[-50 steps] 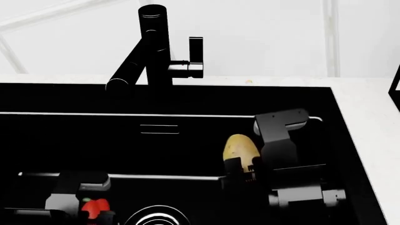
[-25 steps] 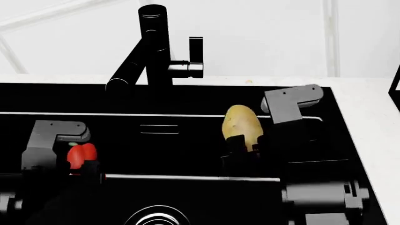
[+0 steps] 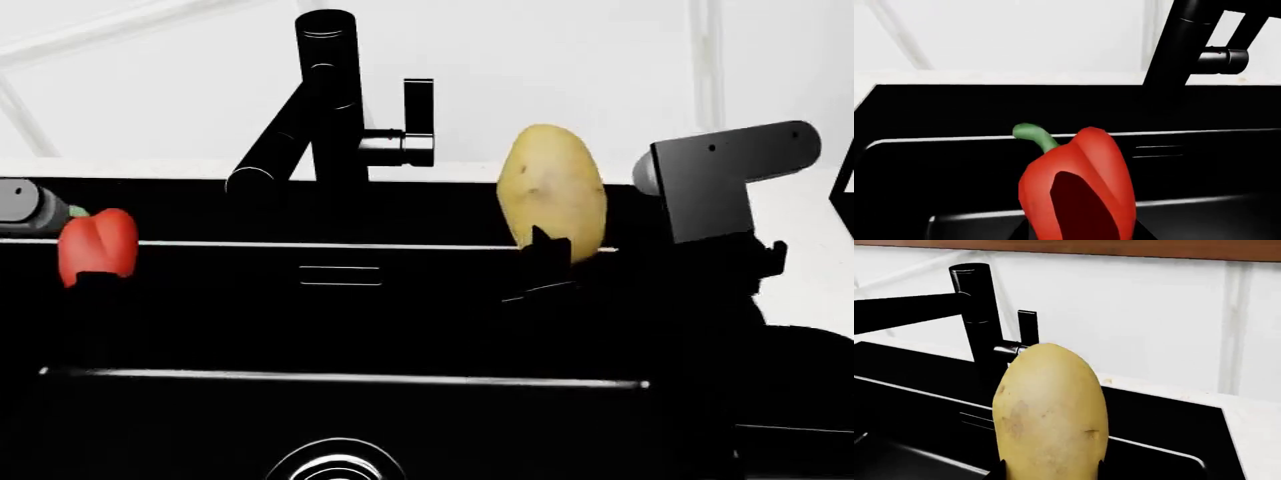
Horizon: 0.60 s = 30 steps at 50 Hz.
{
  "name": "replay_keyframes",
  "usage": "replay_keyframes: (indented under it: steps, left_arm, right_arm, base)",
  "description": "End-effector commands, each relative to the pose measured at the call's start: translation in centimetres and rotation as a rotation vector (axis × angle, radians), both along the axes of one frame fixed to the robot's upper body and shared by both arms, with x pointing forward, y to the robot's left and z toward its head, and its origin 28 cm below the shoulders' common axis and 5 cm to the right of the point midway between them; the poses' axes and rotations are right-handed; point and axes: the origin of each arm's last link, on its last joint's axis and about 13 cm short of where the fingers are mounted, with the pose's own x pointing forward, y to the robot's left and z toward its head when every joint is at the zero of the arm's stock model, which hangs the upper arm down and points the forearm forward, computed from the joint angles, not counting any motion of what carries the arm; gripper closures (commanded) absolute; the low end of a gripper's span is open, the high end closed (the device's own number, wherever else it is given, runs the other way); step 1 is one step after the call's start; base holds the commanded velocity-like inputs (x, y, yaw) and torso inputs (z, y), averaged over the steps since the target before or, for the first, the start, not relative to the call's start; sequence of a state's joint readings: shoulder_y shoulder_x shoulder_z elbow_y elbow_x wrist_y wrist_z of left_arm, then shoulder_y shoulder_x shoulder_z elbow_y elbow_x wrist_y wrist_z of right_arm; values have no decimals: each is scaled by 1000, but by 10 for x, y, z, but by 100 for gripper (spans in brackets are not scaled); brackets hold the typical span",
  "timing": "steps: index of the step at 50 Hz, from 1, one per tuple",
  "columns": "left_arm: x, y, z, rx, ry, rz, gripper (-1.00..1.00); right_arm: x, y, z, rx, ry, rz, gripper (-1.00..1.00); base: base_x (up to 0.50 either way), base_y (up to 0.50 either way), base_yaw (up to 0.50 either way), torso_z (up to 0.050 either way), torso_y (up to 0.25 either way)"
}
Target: Pick the vegetables from the sink and place them on the cutting board.
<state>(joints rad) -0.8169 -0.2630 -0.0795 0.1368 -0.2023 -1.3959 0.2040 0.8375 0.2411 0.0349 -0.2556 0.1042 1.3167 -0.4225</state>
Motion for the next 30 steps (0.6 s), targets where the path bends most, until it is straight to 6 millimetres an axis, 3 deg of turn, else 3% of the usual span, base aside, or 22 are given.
replay_keyframes:
  steps: [1, 11, 30]
  left_arm:
    - [-59, 0, 18, 8, -60, -64, 100]
    - [-62, -3, 32, 34, -80, -82, 100]
    - [-70, 6, 29, 17, -75, -78, 100]
  right_arm:
    - [-34, -7, 9, -2, -98, -31, 100]
    - [-49, -9, 7, -12, -63, -67, 100]
    - [-53, -6, 5, -16, -40, -63, 100]
  base:
    - [0, 0, 0, 0, 0]
    - [-39, 0, 0, 0, 1]
    - [-490, 0, 0, 0, 0]
